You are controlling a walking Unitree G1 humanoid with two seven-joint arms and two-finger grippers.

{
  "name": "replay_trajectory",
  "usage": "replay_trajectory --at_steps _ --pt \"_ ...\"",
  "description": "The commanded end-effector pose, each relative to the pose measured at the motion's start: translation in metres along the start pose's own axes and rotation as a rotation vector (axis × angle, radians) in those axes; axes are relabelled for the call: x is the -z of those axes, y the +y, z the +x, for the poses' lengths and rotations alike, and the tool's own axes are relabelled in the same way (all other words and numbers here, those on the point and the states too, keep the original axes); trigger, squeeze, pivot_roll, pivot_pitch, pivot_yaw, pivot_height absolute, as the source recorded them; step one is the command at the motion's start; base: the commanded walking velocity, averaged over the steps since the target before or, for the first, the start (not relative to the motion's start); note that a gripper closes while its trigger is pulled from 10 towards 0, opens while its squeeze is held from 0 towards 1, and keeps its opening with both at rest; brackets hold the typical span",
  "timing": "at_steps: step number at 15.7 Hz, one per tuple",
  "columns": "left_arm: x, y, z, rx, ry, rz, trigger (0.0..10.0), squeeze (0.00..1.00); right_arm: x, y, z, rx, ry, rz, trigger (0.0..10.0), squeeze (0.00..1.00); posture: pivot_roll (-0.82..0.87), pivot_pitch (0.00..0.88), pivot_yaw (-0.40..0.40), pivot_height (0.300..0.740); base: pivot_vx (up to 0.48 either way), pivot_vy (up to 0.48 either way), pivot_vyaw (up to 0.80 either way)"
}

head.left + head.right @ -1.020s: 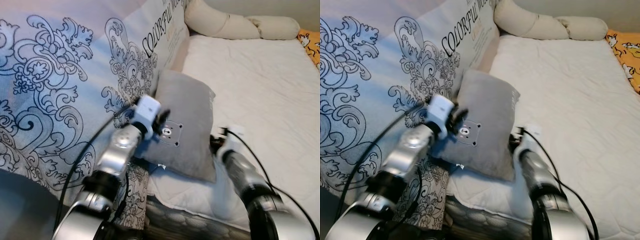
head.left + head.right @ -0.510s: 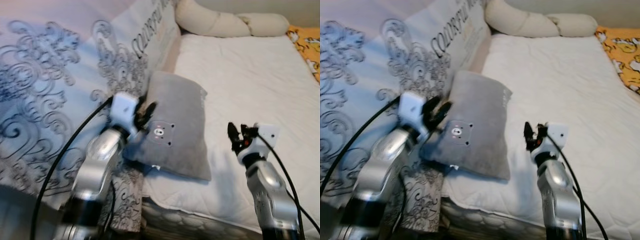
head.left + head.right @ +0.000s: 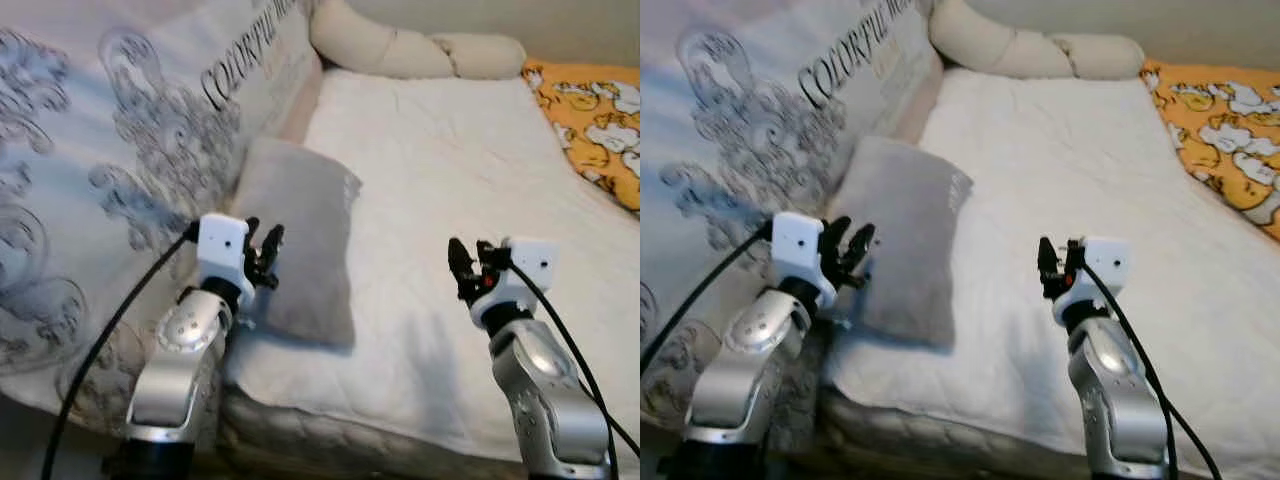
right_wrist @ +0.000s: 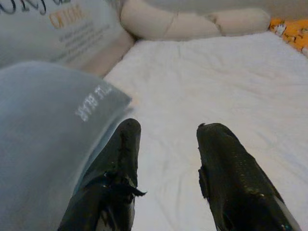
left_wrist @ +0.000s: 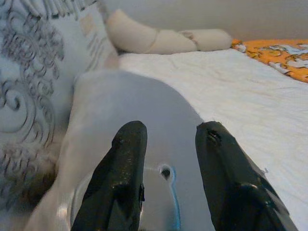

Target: Clean up the room

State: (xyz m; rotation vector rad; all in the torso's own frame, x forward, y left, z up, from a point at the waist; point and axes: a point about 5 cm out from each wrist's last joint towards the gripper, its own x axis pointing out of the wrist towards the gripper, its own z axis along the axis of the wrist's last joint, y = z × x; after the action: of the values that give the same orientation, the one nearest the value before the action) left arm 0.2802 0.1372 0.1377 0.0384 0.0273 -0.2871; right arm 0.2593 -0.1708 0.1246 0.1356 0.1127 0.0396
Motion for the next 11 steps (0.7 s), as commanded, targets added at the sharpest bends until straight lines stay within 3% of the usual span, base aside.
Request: replay_trajectory --at_steps 1,3,11 --pt "0.0015 0.0027 -0.0034 -0.027 0.017 0.011 10.0 0.0 -0.004 0.0039 -0.0003 -0.013 0.007 0.012 10.0 0.0 0.0 0.0 -0.005 0.74 0.0 -0.48 -0.78" --pt "0.0016 0.0019 -0.0042 -0.037 0.026 0.008 10.0 0.0 -0.0047 0.0039 0.0008 -0.019 0.014 0.013 10.0 0.0 0.01 0.0 -0.006 0.74 0.0 -0.48 -0.67" --pt "0.003 -0.0026 -0.0009 -0.047 0.048 0.014 10.0 0.0 0.0039 -0.0053 0.0055 0.026 0.09 -0.048 10.0 0.0 0.0 0.0 0.007 0.74 0.0 -0.48 0.0"
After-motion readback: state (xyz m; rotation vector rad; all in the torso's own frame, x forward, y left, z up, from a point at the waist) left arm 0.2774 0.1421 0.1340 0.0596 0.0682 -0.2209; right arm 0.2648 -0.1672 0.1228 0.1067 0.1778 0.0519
